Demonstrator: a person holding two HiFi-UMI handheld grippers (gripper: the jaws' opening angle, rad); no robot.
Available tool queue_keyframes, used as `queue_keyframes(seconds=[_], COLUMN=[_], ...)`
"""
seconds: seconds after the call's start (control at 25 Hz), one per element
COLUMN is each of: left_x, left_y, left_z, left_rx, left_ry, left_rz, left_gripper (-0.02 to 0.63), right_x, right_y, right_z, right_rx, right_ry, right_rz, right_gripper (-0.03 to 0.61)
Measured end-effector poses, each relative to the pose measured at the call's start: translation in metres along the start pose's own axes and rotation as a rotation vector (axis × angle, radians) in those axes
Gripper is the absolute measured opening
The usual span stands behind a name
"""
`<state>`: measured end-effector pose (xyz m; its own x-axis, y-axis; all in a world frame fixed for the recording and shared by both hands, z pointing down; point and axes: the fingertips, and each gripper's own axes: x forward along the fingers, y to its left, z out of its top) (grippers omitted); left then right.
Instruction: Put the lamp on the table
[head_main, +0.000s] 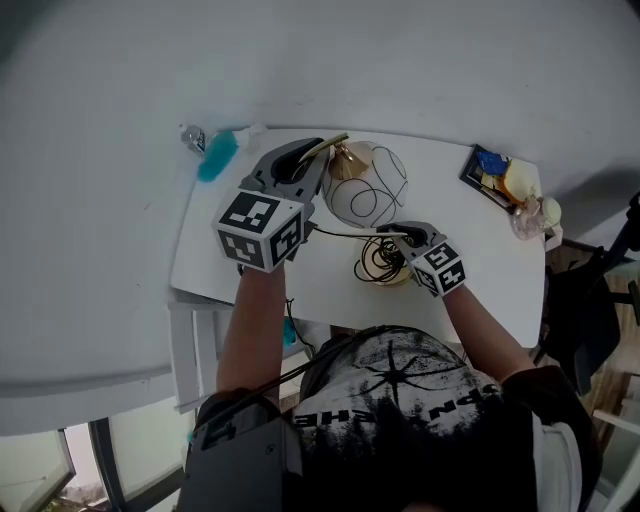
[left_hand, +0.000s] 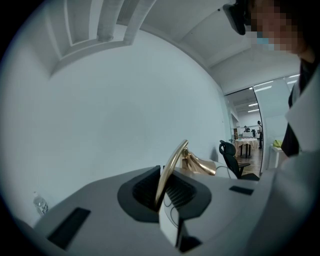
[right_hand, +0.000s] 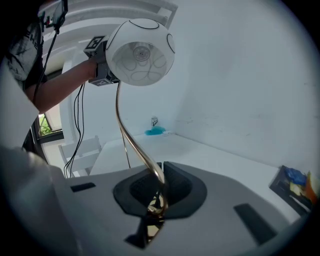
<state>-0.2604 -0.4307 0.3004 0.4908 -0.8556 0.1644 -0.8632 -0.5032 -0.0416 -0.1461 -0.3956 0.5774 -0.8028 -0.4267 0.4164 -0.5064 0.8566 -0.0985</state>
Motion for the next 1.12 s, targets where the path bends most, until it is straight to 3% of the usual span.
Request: queue_keyframes(seconds=[0.48,1.12], left_x=[0.041,0.084], left_y=[0.074,0.163], left_z=[0.0,0.007], left_rx=[0.014,0.083], left_ry=[0.018,0.0], left_rz=[-0.052,-0.044], left_gripper=[0.029,0.029], right_x=[0.076,0.175], right_y=[-0.035,-0.085], right_z=[0.032,0.077], right_rx=[0.033,0.035], right_ry=[-0.012,-0.037], right_rz=[-0.037,-0.058], right_gripper=[0.02,0.02])
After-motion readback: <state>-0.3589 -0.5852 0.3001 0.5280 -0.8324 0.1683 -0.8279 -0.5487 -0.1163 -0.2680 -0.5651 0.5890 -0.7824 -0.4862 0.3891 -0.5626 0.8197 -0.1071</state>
